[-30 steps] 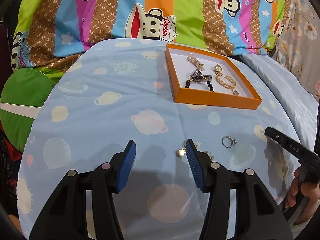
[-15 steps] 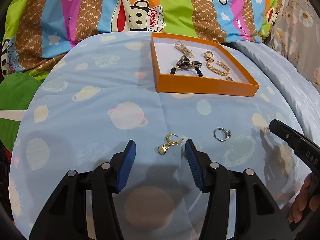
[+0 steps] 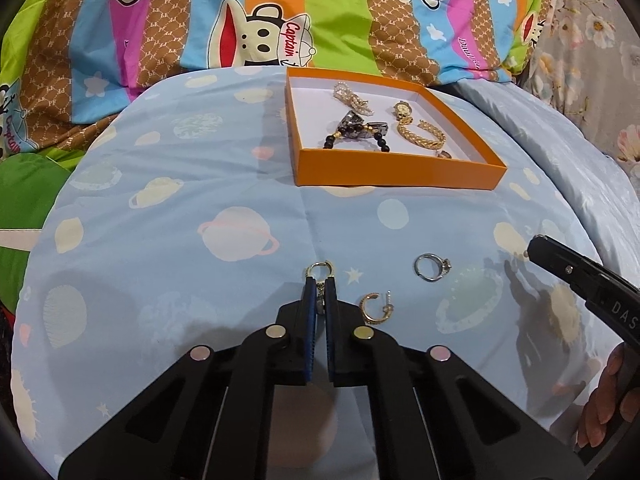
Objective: Organize jewelry
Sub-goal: 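Carry both earrings into the orange box and open both tools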
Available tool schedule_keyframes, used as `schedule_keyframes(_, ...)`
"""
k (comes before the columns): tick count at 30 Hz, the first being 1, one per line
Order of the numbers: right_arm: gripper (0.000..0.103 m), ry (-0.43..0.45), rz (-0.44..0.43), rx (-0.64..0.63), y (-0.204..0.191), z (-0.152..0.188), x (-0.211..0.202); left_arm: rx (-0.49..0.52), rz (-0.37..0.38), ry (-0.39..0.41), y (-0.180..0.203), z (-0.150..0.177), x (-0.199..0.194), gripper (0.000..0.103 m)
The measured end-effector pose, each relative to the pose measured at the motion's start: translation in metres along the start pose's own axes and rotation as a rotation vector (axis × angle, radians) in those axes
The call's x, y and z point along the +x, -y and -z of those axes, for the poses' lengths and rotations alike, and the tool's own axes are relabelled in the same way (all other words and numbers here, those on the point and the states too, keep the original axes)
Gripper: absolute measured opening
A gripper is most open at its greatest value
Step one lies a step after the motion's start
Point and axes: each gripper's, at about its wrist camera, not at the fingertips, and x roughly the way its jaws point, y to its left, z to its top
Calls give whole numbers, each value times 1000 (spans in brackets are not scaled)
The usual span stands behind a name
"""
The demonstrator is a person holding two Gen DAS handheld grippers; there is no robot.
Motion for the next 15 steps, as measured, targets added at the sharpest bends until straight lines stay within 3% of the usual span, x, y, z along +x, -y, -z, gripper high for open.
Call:
schedule_keyframes(8,14,29,-29,-17,-10,-1,-21,-3,57,38,10,-1,-29,3)
schedule_keyframes(15,14,73,-61,-57,-26,-10,-45,26,92,107,24,-20,-62,3)
